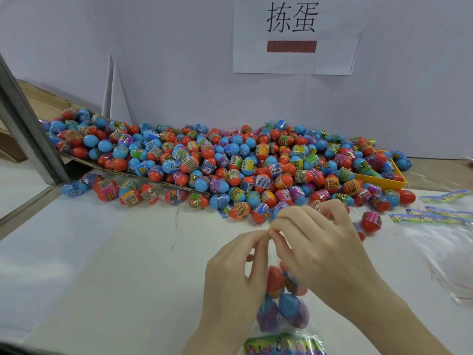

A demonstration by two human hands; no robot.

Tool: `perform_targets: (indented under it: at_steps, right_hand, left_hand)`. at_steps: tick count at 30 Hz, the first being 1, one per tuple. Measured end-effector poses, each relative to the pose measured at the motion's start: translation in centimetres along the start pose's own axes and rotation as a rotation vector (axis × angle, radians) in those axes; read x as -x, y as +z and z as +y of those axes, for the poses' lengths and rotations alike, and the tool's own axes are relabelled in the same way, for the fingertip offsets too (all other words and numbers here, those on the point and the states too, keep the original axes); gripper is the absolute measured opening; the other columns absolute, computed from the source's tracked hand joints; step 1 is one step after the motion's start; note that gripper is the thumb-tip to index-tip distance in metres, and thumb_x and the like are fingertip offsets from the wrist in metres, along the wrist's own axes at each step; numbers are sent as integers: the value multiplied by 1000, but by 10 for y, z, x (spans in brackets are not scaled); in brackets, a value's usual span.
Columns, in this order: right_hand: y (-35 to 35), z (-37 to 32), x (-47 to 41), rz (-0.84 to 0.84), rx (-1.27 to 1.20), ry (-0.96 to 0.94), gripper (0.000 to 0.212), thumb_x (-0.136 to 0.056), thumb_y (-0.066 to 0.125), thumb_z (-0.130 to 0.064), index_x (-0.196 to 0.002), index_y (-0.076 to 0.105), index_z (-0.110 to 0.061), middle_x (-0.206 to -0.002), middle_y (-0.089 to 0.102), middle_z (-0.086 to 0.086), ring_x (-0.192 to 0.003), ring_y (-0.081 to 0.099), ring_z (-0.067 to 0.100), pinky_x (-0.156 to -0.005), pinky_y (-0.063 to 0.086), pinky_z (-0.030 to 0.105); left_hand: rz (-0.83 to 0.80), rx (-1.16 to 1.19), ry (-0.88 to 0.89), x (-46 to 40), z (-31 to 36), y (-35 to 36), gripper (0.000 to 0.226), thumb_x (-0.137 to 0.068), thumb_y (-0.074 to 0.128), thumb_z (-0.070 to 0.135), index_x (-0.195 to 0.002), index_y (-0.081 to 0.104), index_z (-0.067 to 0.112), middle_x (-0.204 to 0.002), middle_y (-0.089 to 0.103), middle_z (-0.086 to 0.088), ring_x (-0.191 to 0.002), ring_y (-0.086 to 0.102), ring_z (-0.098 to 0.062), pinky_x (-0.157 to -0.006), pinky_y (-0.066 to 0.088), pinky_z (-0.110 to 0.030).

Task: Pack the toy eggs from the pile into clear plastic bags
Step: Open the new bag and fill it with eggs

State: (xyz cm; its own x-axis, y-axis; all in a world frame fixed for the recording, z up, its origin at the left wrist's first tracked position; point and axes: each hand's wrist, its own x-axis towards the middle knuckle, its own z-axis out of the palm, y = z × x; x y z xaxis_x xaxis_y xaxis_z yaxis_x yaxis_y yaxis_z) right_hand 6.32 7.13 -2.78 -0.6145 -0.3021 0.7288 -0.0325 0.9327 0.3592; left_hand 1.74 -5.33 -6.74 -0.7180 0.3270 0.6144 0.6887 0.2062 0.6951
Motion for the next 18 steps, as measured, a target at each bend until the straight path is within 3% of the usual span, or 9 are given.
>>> perform_targets:
  at_steps: [6, 8, 10, 14, 16, 18]
  right_hand:
    - [6, -5, 3, 23, -70, 115, 26, -88, 48, -14, -70, 65, -10, -75, 66, 1, -61, 61, 18, -63, 34, 32]
    - [6, -4, 3, 14, -125, 193, 25, -88, 46, -15, -71, 64, -9, -77, 66, 1, -60, 60, 18, -64, 34, 32]
    - [5, 1, 3, 22, -207, 295, 25, -88, 45, -18, -74, 64, -9, -78, 66, 1, -59, 57, 14, -64, 32, 30]
    - [1, 3, 7, 152, -525, 515, 27, -89, 46, -24, -83, 66, -6, -85, 57, -7, -73, 50, 9, -64, 44, 33]
    - [-1, 1, 9, 158, -571, 498, 26, -88, 49, -26, -88, 68, -8, -89, 55, -9, -79, 50, 5, -65, 47, 36]
    - [-2, -2, 11, 97, -512, 404, 23, -84, 54, -27, -91, 71, -12, -87, 62, -5, -82, 50, 6, -71, 40, 30]
  left_hand:
    - [-17, 53, -29, -1, 4, -2, 20, -86, 44, 35, -88, 63, 30, -81, 56, 31, -80, 56, 8, -67, 42, 1]
    - [-19, 59, -47, 0, 5, -2, 8, -90, 50, 33, -87, 57, 37, -85, 59, 31, -82, 59, 8, -67, 43, 1]
    - [-18, 112, -116, 3, 5, -1, 15, -92, 50, 31, -83, 57, 41, -84, 65, 26, -82, 62, 4, -66, 44, -2]
    - [-37, 319, -373, 2, 6, -2, 25, -91, 51, 13, -79, 61, 32, -78, 68, 19, -71, 65, -3, -62, 50, -12]
    - [-46, 433, -481, -1, 7, -2, 24, -91, 49, 9, -80, 63, 26, -73, 70, 12, -66, 65, -6, -58, 50, -13]
    - [-47, 501, -529, -3, 8, -3, 23, -91, 49, 7, -80, 64, 21, -70, 70, 7, -63, 66, -8, -57, 51, -14]
